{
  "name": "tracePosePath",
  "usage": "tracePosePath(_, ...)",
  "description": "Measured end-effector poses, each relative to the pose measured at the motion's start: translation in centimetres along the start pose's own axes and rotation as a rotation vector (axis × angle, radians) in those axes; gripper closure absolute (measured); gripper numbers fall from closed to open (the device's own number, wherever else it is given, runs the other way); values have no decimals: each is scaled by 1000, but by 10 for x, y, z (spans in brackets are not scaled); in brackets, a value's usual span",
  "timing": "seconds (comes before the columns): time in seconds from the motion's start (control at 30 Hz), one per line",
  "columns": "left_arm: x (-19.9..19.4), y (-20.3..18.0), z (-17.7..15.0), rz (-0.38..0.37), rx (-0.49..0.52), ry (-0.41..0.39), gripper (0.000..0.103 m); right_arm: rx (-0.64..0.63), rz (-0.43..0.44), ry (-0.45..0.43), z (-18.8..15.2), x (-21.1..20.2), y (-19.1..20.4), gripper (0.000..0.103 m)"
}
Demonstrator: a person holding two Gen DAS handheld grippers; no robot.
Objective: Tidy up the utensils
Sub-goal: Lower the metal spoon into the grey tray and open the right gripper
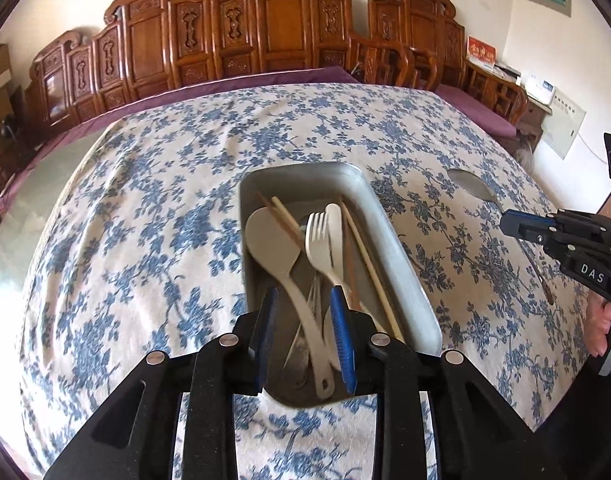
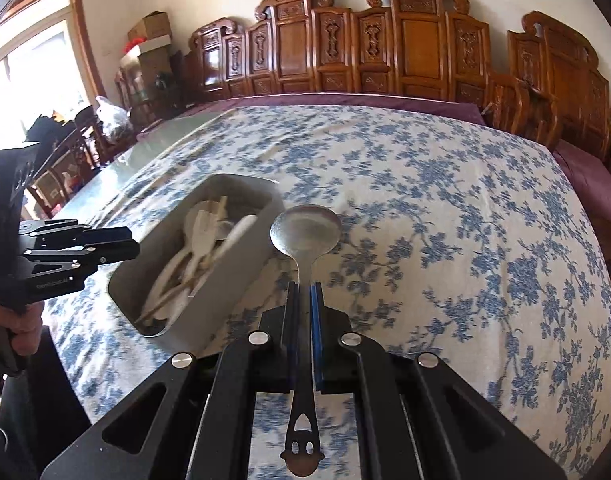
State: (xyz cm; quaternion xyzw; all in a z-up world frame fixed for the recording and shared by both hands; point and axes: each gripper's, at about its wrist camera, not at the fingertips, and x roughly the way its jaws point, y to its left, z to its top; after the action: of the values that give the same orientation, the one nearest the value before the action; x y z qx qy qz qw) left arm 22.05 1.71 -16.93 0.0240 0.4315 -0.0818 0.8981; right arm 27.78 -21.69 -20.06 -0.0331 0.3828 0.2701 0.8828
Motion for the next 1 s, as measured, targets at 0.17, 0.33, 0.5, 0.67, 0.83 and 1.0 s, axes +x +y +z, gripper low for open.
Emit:
tracePosePath(0.17, -11, 12, -4, 9, -26, -25, 63, -32, 23, 6, -2, 2, 23, 96)
tracePosePath(0.33, -17, 23, -5, 27, -50, -57, 43, -42, 25, 7, -3, 1, 39, 96)
tracePosePath(0.5, -22, 33, -5, 38, -60, -76, 28, -38, 35, 5, -1, -2, 51, 96)
tracePosePath(0.67, -24, 47, -7, 38, -91, -79, 27, -69, 27, 14, 4, 5, 65, 96)
tracePosePath(0.83, -24, 56, -10, 46, -109, -75, 27, -83, 35, 16, 17, 14, 79, 96)
tracePosePath(1.0, -25, 64, -10, 59, -117, -81, 27, -76, 48, 29, 29, 35, 98, 96)
